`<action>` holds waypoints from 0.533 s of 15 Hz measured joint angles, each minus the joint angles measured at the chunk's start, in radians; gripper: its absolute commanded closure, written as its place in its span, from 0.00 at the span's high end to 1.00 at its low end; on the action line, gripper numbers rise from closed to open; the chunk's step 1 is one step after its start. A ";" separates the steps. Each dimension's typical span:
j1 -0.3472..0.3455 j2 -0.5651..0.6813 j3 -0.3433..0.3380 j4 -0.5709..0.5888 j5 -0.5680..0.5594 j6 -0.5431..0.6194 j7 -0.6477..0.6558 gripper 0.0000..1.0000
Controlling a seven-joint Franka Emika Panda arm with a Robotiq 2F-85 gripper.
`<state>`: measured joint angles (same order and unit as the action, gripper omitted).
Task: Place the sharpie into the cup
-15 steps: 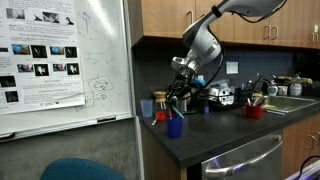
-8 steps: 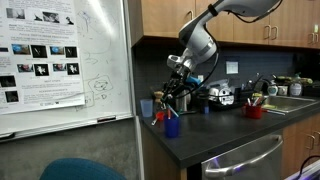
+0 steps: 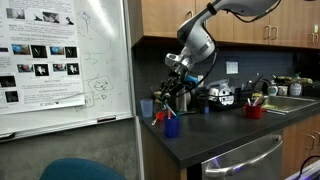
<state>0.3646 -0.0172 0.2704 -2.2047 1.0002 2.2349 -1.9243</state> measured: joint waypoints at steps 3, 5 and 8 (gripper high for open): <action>-0.001 0.023 0.000 0.014 0.000 0.000 0.000 0.04; -0.005 0.041 0.000 0.022 0.000 0.000 -0.001 0.04; -0.015 0.065 0.000 0.030 0.000 0.000 -0.003 0.04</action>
<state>0.3493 0.0474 0.2705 -2.1750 1.0003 2.2348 -1.9272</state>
